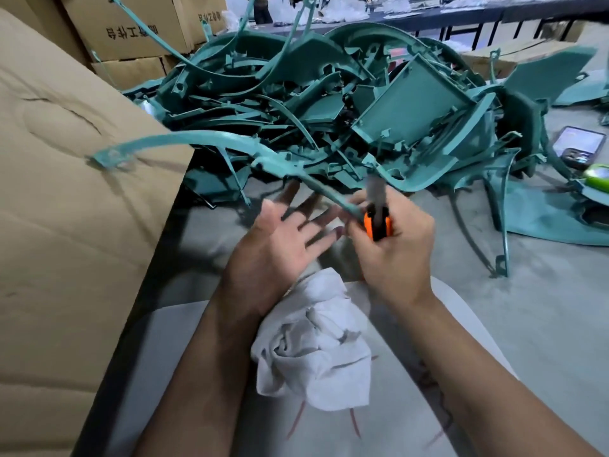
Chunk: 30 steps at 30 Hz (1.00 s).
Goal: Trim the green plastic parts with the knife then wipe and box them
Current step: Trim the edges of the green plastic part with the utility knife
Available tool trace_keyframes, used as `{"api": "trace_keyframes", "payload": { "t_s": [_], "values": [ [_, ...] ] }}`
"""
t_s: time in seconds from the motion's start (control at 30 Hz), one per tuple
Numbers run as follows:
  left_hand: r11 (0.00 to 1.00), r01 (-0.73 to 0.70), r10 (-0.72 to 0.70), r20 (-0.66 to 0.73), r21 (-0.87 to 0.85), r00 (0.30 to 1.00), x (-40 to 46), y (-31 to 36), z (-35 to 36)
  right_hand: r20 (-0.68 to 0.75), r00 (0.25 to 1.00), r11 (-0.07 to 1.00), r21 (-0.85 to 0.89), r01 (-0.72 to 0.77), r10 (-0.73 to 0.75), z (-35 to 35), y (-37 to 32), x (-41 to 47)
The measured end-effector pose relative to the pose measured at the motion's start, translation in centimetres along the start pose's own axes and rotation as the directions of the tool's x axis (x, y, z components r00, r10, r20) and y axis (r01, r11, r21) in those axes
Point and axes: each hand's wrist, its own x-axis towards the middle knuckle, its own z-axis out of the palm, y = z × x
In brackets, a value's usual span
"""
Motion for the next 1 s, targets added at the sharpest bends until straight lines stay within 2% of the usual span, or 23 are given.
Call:
{"api": "trace_keyframes", "payload": {
  "t_s": [0.07,0.17,0.23,0.27,0.33,0.37,0.47,0.57,0.6,0.67,0.87,1.0],
  "values": [
    [0.999,-0.038,0.037,0.037,0.027,0.999,-0.4,0.3,0.3,0.105,0.981,0.986,-0.009,0.164,-0.162,-0.3,-0.1,-0.3],
    [0.997,-0.029,0.029,-0.008,0.065,1.000,-0.8,0.3,0.7,0.273,0.945,0.978,-0.055,0.201,-0.179,-0.6,0.3,-0.3],
    [0.986,-0.010,0.038,-0.161,0.169,0.986,-0.9,0.1,0.9,0.365,0.921,0.976,-0.111,0.186,-0.134,-0.5,0.5,-0.3],
    [0.973,-0.016,0.073,-0.245,0.230,0.967,-0.7,0.0,0.9,0.399,0.909,0.978,-0.107,0.178,-0.121,-0.4,0.5,-0.3],
    [0.922,-0.051,0.184,-0.320,0.383,0.929,-0.5,-0.3,0.7,0.448,0.887,0.985,-0.068,0.159,-0.112,-0.3,0.5,-0.2],
    [0.881,-0.075,0.252,-0.329,0.467,0.910,-0.4,-0.6,0.5,0.468,0.876,0.988,-0.040,0.151,-0.115,-0.4,0.5,-0.1],
    [0.684,-0.159,0.535,-0.341,0.712,0.773,-0.5,-0.9,0.4,0.465,0.876,0.992,0.047,0.121,-0.129,-0.5,0.8,0.0],
    [0.391,-0.149,0.690,-0.182,0.908,0.701,-0.5,-0.7,0.4,0.354,0.935,1.000,-0.001,0.025,-0.023,-0.9,0.8,0.0],
    [0.339,-0.146,0.720,-0.157,0.929,0.676,-0.4,-0.5,0.4,0.330,0.944,1.000,-0.026,-0.003,0.012,-1.2,0.9,0.1],
    [0.334,-0.172,0.758,-0.156,0.927,0.633,-0.3,-0.2,0.3,0.360,0.932,0.997,-0.081,-0.008,0.036,-1.7,1.0,0.3],
    [0.382,-0.151,0.803,-0.246,0.912,0.543,0.1,0.7,-0.6,0.559,0.828,0.987,-0.152,0.052,0.042,-1.4,0.9,-0.2],
    [0.442,-0.158,0.790,-0.300,0.883,0.535,0.2,0.8,-0.2,0.605,0.795,0.983,-0.167,0.074,0.043,-1.0,0.6,-0.4]
  ]
}}
